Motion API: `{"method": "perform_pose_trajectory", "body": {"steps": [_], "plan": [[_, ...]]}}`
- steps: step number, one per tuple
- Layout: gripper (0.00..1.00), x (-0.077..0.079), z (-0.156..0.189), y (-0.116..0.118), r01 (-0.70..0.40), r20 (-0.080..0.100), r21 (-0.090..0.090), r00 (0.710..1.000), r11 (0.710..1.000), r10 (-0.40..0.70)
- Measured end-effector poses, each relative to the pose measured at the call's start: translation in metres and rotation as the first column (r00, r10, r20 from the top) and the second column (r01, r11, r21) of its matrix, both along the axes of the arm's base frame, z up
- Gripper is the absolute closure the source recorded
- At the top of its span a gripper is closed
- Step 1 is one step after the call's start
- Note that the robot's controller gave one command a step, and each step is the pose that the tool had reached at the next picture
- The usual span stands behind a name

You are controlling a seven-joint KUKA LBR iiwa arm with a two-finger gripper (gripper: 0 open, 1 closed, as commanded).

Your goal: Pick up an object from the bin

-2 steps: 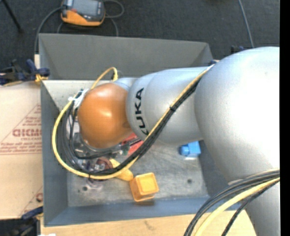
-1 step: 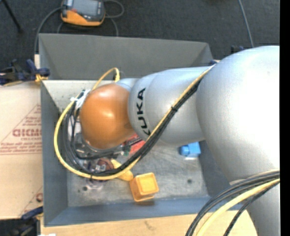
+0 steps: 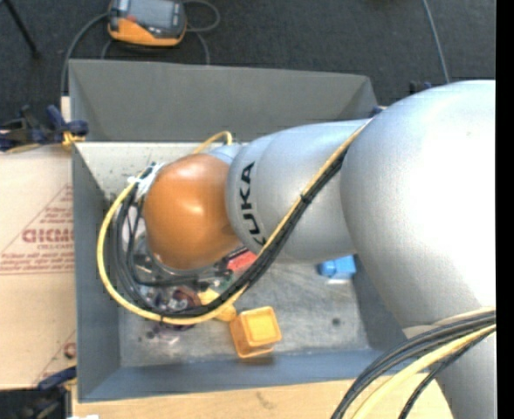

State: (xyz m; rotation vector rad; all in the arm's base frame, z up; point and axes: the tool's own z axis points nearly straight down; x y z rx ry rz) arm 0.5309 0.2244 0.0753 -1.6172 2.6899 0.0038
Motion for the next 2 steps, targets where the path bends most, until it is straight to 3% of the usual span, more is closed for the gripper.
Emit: {"method": "perform_pose_trajectory", "body": {"steps": [1, 2], "plan": [[1.00, -0.0285, -0.0013, -0.0761, -0.448, 0.008, -0.001, 0.894, 0.894, 0.448], [1.00, -0.0305, -0.0014, -0.0830, -0.453, 0.010, -0.001, 0.892, 0.892, 0.453]]}}
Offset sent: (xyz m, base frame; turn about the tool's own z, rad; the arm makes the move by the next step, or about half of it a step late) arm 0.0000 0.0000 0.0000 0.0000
